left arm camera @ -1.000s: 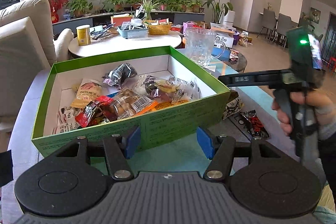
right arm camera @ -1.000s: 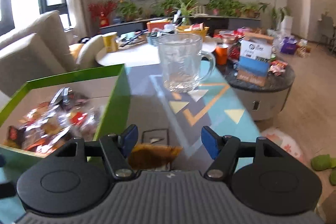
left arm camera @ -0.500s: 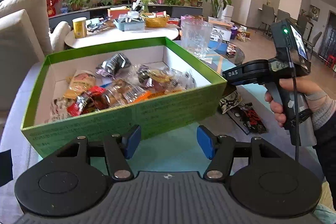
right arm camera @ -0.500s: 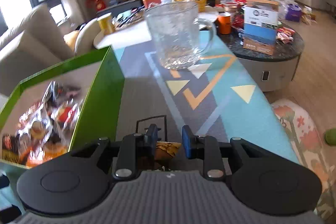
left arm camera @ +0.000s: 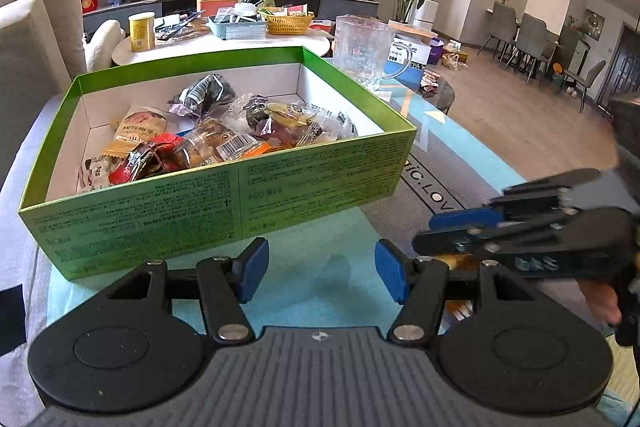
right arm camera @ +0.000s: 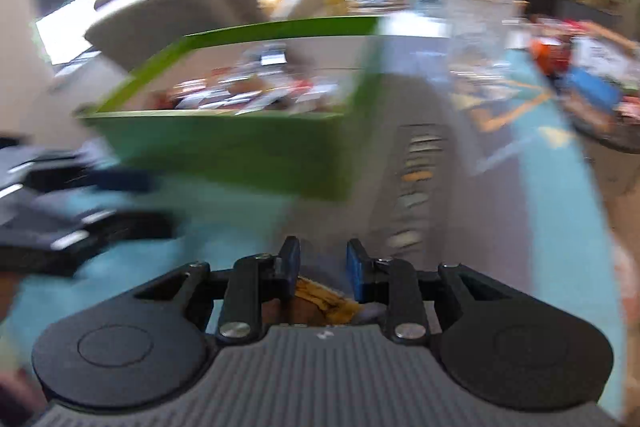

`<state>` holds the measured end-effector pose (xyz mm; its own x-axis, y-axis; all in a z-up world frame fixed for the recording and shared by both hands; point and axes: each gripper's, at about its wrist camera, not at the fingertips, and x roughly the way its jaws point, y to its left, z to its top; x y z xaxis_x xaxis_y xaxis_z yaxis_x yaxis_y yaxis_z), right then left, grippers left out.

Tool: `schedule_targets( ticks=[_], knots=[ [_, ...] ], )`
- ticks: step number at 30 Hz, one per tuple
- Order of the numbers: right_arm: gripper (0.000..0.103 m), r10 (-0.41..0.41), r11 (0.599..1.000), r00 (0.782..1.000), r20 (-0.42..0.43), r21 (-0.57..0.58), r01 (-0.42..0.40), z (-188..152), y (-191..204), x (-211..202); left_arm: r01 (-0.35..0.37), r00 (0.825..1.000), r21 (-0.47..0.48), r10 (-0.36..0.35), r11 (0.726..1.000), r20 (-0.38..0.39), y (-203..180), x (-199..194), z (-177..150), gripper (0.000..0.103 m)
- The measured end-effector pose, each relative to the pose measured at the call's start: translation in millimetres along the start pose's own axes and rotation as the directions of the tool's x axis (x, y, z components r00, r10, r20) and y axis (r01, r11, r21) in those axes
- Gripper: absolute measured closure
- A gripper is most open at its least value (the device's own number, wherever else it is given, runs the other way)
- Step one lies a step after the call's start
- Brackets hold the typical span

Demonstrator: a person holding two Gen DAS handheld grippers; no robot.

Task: Organize snacks
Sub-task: 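Grasp the brown-and-yellow snack bag with the right gripper while the left reaches the black-red packet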

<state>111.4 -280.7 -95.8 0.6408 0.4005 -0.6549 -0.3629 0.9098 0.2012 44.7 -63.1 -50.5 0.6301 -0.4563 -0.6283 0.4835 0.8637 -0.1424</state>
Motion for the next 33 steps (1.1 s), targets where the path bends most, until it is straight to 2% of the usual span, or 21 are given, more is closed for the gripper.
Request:
schedule_targets(
  ticks=[3,4,5,8,14,17,23,26,29,33],
  knots=[
    [0.074,-0.090,0.995,0.991,0.101,0.050,0.085,-3.5,-4.8,-23.3,0.001,1.000,-0.007,-0.001,1.000,0.007,1.8,-3.1,-1.4,0.047],
    [0.067,-0.130,0.989,0.984,0.122,0.081,0.121,-5.4,-10.1,-29.9,0.006,1.000,-0.013,-0.005,1.000,0.009,2.8,-3.8,-1.9,0.047],
    [0.058,-0.172,0.982,0.976,0.131,0.107,0.159,-7.9,-15.0,-35.1,0.011,1.000,-0.020,-0.011,1.000,0.007,3.3,-3.9,-2.4,0.047],
    [0.052,-0.250,0.966,0.961,0.120,0.094,0.240,-21.2,-20.1,-46.2,0.023,1.000,-0.025,-0.023,0.999,-0.008,1.8,-2.4,-3.8,0.047],
    [0.052,-0.241,0.969,0.968,0.076,0.073,0.236,-46.3,-16.3,-47.5,0.074,0.997,0.035,-0.074,0.997,-0.015,-17.2,-5.6,-7.7,0.047],
    [0.052,-0.196,0.978,0.978,0.068,0.080,0.190,-54.7,-16.1,-48.4,0.060,0.998,0.066,-0.059,0.996,-0.017,-23.0,-5.2,-8.2,0.047],
    [0.052,-0.233,0.972,0.968,0.088,-0.007,0.235,-61.9,1.4,-47.1,0.045,0.999,0.028,-0.044,0.999,-0.031,-16.3,-3.4,-8.6,0.047],
    [0.052,-0.191,0.982,0.977,0.091,0.018,0.190,-58.4,3.2,-41.9,0.042,0.999,0.037,-0.041,0.998,-0.032,-15.4,-4.9,-10.7,0.047],
    [0.052,-0.189,0.981,0.978,0.094,0.061,0.184,-47.9,4.8,-28.6,0.032,0.999,0.031,-0.031,0.999,-0.037,-12.9,-5.8,-12.6,0.047],
    [0.052,-0.129,0.991,0.987,0.092,0.056,0.124,-42.3,19.9,-20.0,0.001,1.000,-0.003,-0.001,1.000,-0.030,0.1,-10.0,-14.9,0.047]
  ],
)
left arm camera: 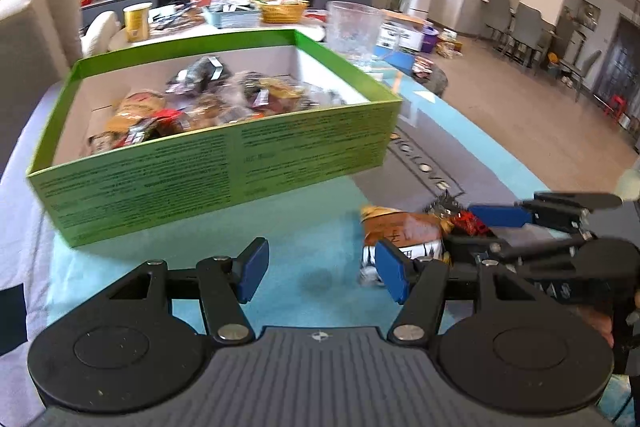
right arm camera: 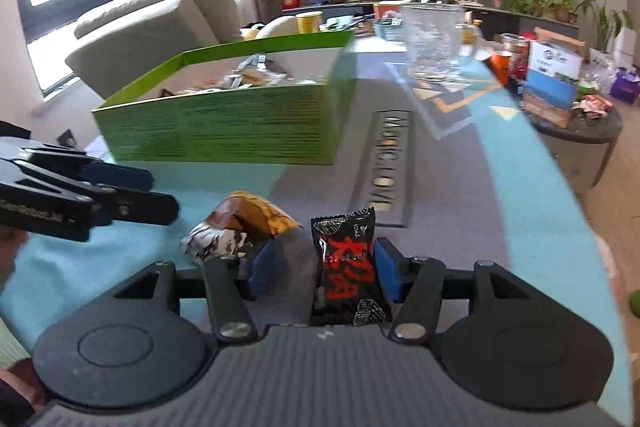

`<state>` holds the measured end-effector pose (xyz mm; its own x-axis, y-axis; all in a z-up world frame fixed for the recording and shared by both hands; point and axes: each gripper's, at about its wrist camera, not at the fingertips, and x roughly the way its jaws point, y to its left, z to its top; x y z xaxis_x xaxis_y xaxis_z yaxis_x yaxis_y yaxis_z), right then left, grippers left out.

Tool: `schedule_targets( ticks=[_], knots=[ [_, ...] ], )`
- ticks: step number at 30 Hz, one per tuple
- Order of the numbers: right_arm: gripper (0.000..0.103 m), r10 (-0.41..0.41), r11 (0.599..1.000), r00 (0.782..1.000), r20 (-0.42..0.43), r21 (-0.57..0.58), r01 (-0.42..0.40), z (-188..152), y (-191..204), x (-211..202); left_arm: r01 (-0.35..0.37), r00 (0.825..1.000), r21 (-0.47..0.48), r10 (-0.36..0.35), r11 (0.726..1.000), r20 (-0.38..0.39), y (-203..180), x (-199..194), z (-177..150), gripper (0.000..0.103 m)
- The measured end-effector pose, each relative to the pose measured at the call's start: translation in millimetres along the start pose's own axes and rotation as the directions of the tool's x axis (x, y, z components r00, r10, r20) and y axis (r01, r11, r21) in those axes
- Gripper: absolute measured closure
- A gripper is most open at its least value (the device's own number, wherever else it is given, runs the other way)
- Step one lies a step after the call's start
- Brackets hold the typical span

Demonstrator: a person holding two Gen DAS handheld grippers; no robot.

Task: Organize snacks
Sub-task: 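Grasp the brown-and-yellow snack bag with the right gripper while the left reaches the black-red packet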

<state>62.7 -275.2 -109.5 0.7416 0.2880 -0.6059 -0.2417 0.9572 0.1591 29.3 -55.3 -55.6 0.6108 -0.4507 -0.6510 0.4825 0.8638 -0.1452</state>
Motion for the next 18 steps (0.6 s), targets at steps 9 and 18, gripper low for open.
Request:
schedule_targets(
  ticks=[9,18],
  knots=[
    [0.052,0.044,0.998,0.997,0.057,-0.053,-0.041,9.6,14.1,-14.0,-0.079,0.996,-0.125,0.082,0.989,0.022,36.5,-8.0,-3.7,0.047],
    [0.052,0.027,0.986,0.998,0.056,-0.164,-0.018,21.3,46.8,12.6,-0.142,0.988,-0.190,0.149,0.972,0.026,58.4,-17.9,-10.5,0.047]
  ],
)
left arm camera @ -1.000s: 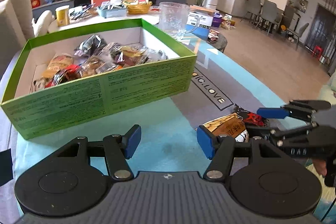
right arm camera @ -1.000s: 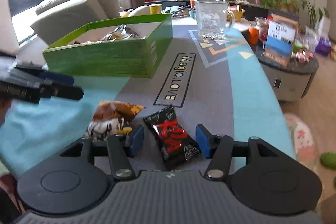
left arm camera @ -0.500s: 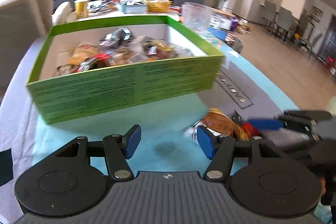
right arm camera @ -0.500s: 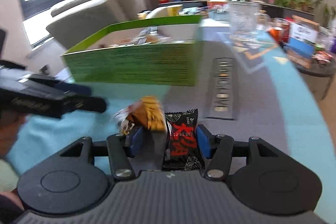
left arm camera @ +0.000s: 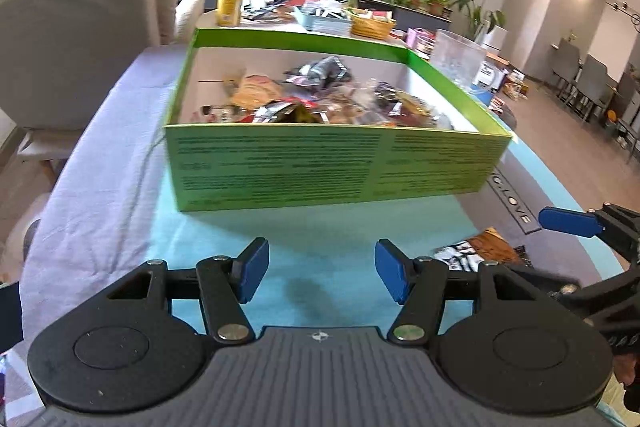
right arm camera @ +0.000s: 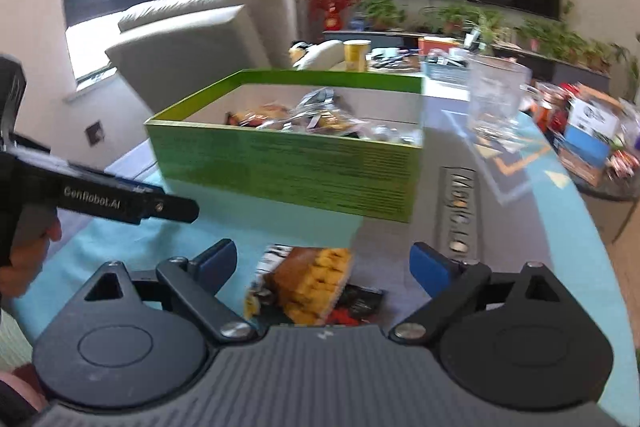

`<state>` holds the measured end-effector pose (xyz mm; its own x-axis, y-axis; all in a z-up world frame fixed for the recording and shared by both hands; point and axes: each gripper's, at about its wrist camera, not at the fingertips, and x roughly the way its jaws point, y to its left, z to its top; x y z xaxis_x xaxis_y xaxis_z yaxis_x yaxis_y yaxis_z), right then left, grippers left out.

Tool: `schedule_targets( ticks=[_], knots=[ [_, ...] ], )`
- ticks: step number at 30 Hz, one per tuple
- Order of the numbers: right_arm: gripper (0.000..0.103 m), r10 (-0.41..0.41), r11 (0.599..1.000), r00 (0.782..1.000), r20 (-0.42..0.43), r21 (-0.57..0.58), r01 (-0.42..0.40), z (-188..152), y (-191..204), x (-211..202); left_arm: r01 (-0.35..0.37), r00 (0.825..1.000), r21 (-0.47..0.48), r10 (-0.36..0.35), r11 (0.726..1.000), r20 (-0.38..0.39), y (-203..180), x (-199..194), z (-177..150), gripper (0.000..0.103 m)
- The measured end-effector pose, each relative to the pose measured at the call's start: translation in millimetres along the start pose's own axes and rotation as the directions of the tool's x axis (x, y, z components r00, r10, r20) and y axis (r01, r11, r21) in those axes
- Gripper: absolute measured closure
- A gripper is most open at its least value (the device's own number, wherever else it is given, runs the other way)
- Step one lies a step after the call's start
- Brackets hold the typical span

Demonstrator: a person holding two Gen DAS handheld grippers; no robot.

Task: Organize snacks
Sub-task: 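Grasp the brown-and-yellow snack bag with the right gripper while the left reaches the black-red packet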

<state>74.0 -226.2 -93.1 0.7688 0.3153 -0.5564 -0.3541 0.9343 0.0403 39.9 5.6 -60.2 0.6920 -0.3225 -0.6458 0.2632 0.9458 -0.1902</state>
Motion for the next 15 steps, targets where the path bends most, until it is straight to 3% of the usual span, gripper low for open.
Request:
schedule_targets(
  ticks=[4,8,15],
  knots=[
    [0.052,-0.008,0.999,0.999,-0.049,-0.053,0.005,3.3,8.8,19.0,-0.009,1.000,-0.018,0.009,1.000,0.003,5.3,-2.7,-0.4,0.047],
    [0.052,-0.030,0.999,0.991,-0.134,-0.030,0.026,1.0,4.5,35.2,-0.004,1.000,-0.006,0.004,1.000,0.009,4.7,-5.1,-2.7,0.047],
    [0.058,-0.028,0.999,0.996,-0.084,0.024,0.030,9.1,6.0,30.0,0.002,1.000,-0.011,-0.002,1.000,-0.005,4.2,-4.4,-7.5,0.047]
  ],
)
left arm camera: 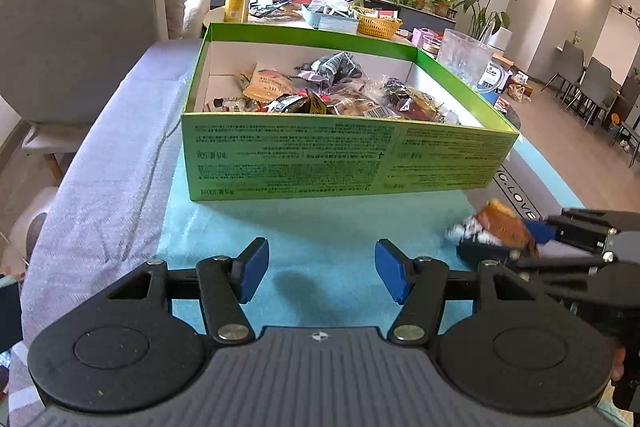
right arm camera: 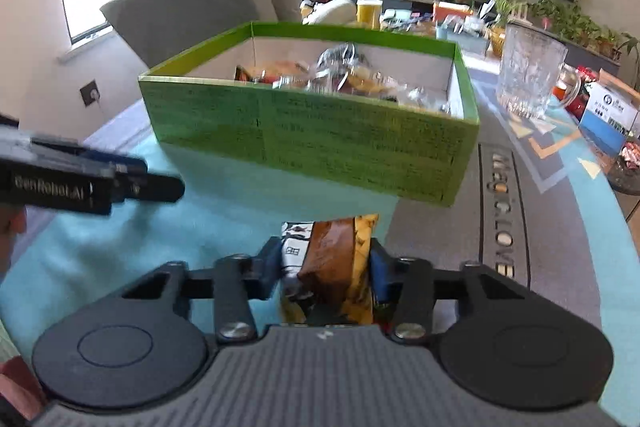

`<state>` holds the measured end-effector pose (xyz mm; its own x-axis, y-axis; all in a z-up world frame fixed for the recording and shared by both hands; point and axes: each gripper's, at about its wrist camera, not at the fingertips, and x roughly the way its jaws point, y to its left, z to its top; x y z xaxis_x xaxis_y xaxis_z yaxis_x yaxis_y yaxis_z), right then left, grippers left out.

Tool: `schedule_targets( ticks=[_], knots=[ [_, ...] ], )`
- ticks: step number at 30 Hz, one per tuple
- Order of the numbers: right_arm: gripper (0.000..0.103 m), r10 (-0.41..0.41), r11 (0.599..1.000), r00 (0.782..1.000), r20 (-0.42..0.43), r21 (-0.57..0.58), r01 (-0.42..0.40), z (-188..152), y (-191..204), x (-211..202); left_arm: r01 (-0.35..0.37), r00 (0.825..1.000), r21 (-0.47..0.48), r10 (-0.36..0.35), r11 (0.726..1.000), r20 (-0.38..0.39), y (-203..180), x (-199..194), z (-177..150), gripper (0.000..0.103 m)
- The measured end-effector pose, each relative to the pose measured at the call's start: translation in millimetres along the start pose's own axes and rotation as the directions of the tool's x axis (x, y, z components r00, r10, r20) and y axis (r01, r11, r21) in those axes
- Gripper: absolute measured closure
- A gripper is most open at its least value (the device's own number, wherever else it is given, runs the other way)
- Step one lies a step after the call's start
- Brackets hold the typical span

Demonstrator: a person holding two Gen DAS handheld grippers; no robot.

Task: Organize snacks
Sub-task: 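Grasp the brown-and-yellow snack bag with the right gripper while the left reaches the black-red packet, then grasp the black-red packet with the left gripper while the right lifts the brown bag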

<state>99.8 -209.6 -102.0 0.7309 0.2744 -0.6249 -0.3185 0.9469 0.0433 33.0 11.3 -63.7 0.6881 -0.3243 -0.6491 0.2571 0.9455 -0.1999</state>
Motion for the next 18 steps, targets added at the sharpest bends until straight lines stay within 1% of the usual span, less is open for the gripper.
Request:
schedule_targets(
  ticks=[2,4,7,10,13,18],
  knots=[
    [0.058,-0.005,0.999,0.999,0.042,0.039,0.003,4.9,-6.1,-8.8,0.021,1.000,-0.007,-0.021,1.000,-0.008,-2.5,0.4,-0.3,0.047],
    [0.058,-0.019,0.997,0.996,0.082,0.074,0.013,9.0,-15.6,-21.0,0.061,0.998,-0.008,-0.061,0.998,-0.025,-10.5,3.0,-0.4,0.047],
    [0.058,-0.085,0.992,0.990,0.117,0.104,0.073,8.7,-31.7,-37.5,0.139,0.989,0.025,-0.138,0.990,-0.050,-33.5,8.0,-1.1,0.047],
    [0.058,-0.156,0.978,0.982,0.109,0.156,0.138,2.3,-53.3,-49.9,0.194,0.979,0.087,-0.188,0.977,-0.074,-61.7,13.4,-1.9,0.046],
    [0.058,-0.219,0.956,0.972,0.088,0.219,0.195,-7.2,-71.7,-58.1,0.221,0.973,0.117,-0.210,0.968,-0.099,-87.8,22.6,-1.1,0.046],
    [0.058,-0.250,0.940,0.966,0.068,0.258,0.225,-21.7,-78.3,-62.0,0.256,0.963,0.158,-0.238,0.954,-0.125,-126.6,37.4,2.4,0.045]
  ],
)
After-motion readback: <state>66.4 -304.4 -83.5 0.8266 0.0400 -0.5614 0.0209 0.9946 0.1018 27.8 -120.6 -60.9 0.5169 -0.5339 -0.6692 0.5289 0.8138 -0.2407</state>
